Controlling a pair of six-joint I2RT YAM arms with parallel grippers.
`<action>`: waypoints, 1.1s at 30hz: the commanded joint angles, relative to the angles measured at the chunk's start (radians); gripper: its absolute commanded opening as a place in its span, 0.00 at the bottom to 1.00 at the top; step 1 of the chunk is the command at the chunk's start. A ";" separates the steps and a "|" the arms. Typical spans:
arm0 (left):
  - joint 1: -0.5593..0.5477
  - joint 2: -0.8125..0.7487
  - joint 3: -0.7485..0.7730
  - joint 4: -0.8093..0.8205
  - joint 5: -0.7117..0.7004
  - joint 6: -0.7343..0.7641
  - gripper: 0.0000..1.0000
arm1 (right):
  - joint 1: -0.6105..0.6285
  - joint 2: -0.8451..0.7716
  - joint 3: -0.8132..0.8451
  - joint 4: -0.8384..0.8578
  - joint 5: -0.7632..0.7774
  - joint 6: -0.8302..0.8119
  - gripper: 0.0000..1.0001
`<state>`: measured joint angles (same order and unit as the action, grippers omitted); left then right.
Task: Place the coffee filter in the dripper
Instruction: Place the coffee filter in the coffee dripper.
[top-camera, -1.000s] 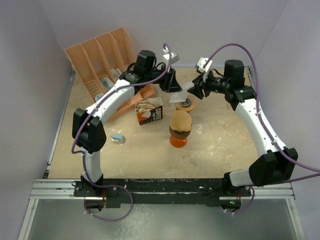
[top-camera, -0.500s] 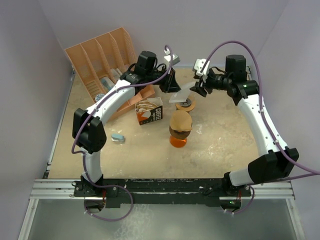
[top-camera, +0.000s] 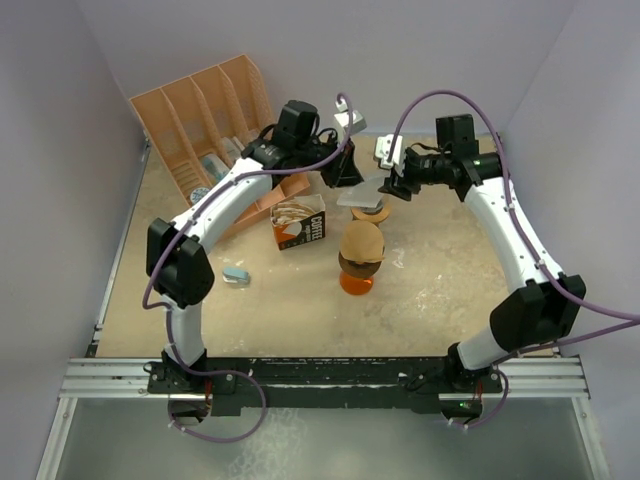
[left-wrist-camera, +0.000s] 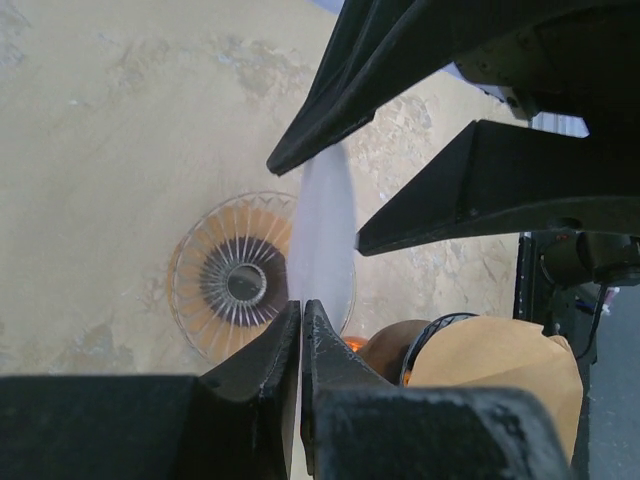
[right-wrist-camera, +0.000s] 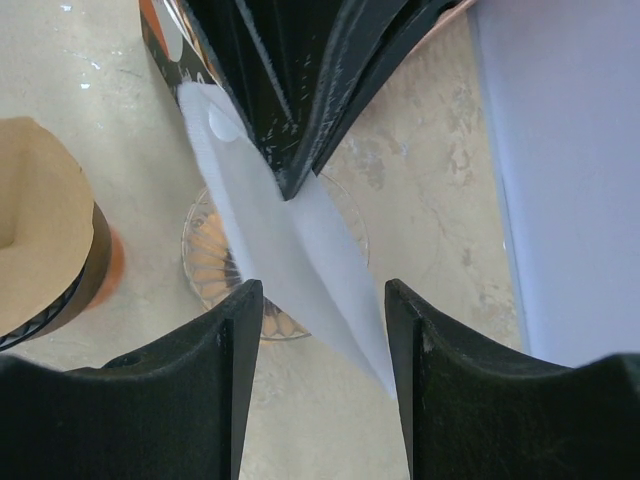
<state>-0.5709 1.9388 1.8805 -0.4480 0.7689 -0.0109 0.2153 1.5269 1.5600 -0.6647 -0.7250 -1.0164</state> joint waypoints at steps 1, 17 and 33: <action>-0.001 0.014 0.095 -0.053 0.002 0.070 0.00 | 0.004 -0.029 0.016 -0.017 -0.030 -0.046 0.54; -0.001 0.058 0.178 -0.147 0.013 0.098 0.00 | 0.006 -0.114 0.014 0.035 -0.085 0.022 0.54; -0.003 0.053 0.172 -0.134 0.040 0.067 0.00 | 0.080 -0.106 -0.070 0.059 -0.077 0.030 0.50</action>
<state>-0.5709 1.9984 2.0121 -0.6090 0.7811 0.0635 0.2901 1.4200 1.5002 -0.6373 -0.7788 -0.9989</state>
